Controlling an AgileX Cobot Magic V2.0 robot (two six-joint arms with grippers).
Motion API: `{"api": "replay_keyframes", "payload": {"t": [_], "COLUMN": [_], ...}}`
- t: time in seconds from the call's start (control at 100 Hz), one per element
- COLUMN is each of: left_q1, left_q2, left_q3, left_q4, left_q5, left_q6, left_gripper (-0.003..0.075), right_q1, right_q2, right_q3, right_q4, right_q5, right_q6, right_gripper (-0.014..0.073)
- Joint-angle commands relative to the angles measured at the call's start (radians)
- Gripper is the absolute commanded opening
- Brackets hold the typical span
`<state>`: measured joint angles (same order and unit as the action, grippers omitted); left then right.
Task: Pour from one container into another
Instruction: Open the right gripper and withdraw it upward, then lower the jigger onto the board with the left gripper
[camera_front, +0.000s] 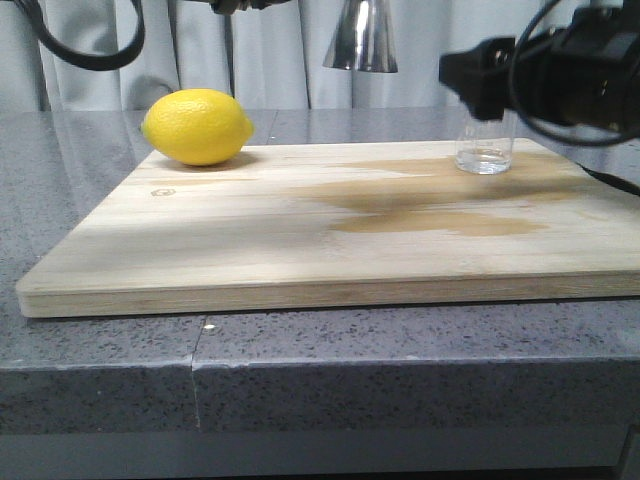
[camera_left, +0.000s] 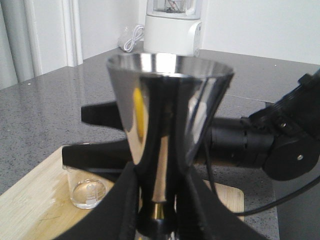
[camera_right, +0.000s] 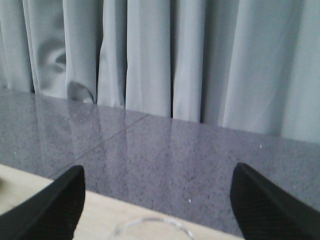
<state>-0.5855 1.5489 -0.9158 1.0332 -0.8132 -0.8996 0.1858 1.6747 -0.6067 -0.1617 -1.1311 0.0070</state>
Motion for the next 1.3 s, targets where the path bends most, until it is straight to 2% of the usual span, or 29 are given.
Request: {"api": "replay_keyframes", "payload": {"t": [0.0,0.61,1.05,1.29], "left_q1": [-0.004,-0.004,0.001,0.049], "left_q2": [-0.043,-0.002,0.090,0.140], "left_q3": [-0.029,-0.029,-0.029,-0.029], "left_q4": [-0.053,-0.111,-0.224,-0.235], "left_q5": [-0.064,-0.068,-0.152,-0.224], "left_q6": [-0.005,0.054,0.185,0.191], "left_gripper": [-0.0019,-0.0019,-0.0019,-0.0019], "right_q1": [-0.007,-0.007,-0.007,-0.007], "right_q2": [-0.092,-0.466,-0.522,-0.522], "right_q3": [-0.036,-0.053,-0.053,-0.053], "right_q4": [0.008,-0.028,-0.038,-0.038], "right_q5": [-0.115,-0.115,-0.101,-0.099], "right_q6": [0.001,0.001,0.001,0.001], "right_gripper": [0.0542,0.0542,0.0542,0.0542]}}
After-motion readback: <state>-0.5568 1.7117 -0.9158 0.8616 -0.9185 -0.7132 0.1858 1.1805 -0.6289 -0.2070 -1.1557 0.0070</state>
